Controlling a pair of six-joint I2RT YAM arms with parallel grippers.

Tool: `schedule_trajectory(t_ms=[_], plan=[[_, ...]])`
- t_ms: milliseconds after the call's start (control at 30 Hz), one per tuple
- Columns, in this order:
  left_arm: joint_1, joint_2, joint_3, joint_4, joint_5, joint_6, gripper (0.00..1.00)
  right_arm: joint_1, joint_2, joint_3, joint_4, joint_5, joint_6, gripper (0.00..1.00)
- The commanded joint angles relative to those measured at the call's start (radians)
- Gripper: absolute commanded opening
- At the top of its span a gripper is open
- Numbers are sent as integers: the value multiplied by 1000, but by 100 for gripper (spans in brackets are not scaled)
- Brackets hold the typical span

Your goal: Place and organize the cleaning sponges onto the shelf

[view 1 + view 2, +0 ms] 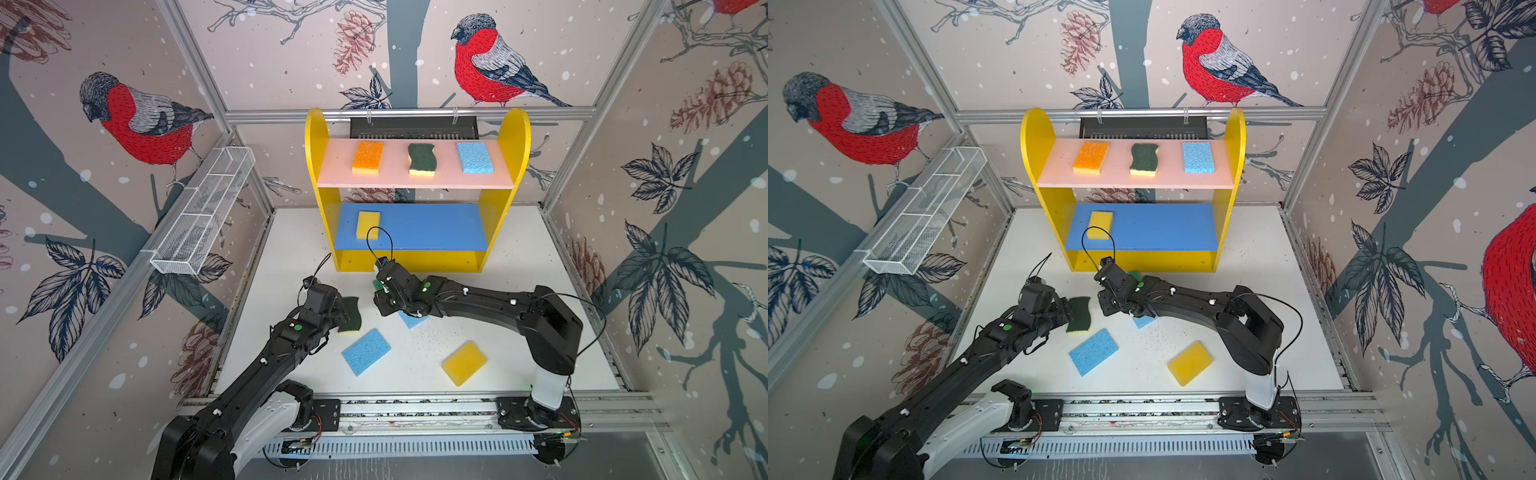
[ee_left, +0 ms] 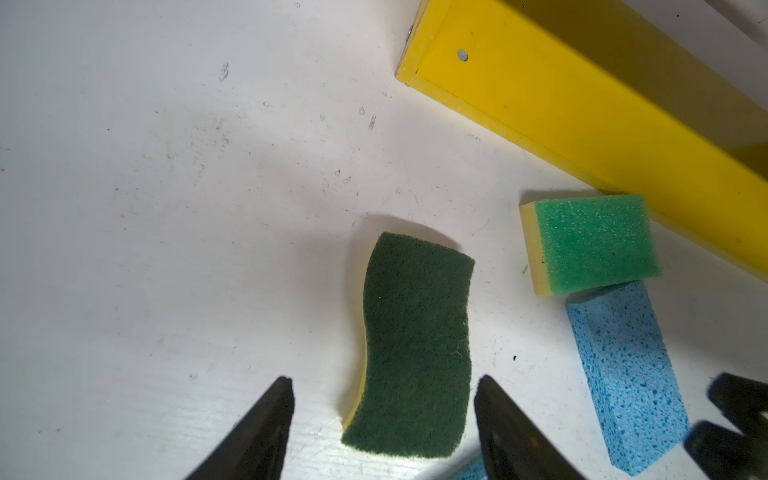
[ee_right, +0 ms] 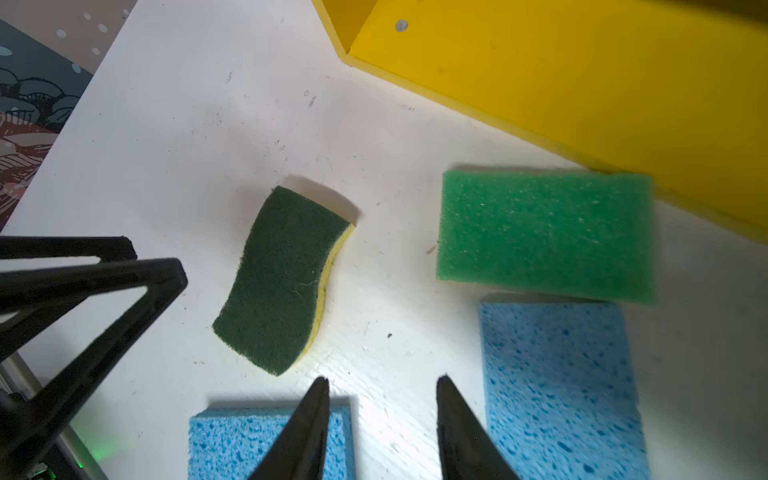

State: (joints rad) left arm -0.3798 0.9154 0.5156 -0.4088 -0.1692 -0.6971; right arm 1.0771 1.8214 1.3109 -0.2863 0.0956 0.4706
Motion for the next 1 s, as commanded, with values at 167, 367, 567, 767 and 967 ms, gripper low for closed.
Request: schedule_trajectory(t_ms=[167, 367, 567, 767, 967], plan=[[2, 14, 10, 2, 8, 44, 74, -11, -152, -162, -1, 86, 30, 50], [-4, 45, 9, 12, 49, 59, 78, -21, -280, -275, -4, 121, 76, 77], [-57, 90, -5, 19, 42, 51, 80, -67, -424, -383, -9, 138, 109, 91], [-114, 137, -13, 21, 34, 26, 82, -163, -547, -467, -17, 110, 109, 95], [-139, 145, -18, 21, 41, 23, 83, -253, -649, -527, -13, 69, 103, 97]])
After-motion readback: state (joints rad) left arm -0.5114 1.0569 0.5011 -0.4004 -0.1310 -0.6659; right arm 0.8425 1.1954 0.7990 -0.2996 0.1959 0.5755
